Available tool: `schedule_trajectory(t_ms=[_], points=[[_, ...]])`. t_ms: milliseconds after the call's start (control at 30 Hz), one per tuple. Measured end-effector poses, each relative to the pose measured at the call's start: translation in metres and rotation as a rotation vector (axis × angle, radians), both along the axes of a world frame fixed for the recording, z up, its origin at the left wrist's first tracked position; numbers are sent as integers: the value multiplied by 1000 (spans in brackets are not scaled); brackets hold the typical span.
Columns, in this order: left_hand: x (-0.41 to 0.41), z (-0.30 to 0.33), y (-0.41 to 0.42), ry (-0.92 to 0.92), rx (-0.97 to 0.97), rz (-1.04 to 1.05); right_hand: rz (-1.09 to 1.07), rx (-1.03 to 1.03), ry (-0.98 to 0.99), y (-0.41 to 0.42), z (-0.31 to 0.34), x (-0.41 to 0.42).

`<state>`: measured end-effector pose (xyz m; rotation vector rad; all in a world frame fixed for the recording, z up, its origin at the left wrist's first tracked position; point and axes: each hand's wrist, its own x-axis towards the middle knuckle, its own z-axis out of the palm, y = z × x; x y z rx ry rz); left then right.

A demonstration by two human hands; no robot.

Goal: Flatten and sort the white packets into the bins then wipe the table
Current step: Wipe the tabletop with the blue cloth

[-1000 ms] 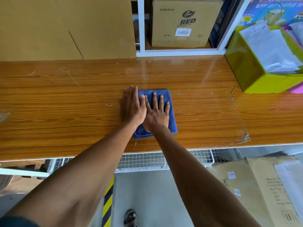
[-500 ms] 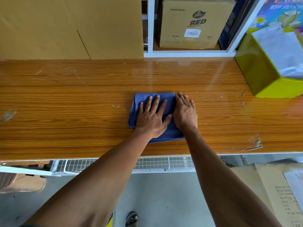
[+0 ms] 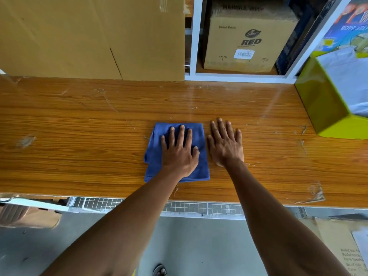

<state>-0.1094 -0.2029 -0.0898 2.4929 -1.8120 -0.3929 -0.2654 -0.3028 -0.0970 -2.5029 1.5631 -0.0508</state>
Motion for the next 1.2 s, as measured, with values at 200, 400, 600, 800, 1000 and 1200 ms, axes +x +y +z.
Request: schedule_trajectory(t_ms=[200, 400, 600, 800, 1000, 1200], points=[[0, -7, 0, -33, -68, 18, 77, 8, 31, -23, 4, -6], [2, -7, -3, -59, -59, 38, 136, 26, 48, -46, 7, -10], [5, -7, -19, -122, -44, 86, 235, 15, 20, -85, 6, -10], [-2, -2, -26, -127, 2, 165, 352, 23, 9, -123, 3, -9], [-18, 0, -33, -115, 14, 291, 397, 12, 20, -150, 5, 4], [9, -1, -81, -118, -16, 339, 427, -7, 33, -169, 2, 18]])
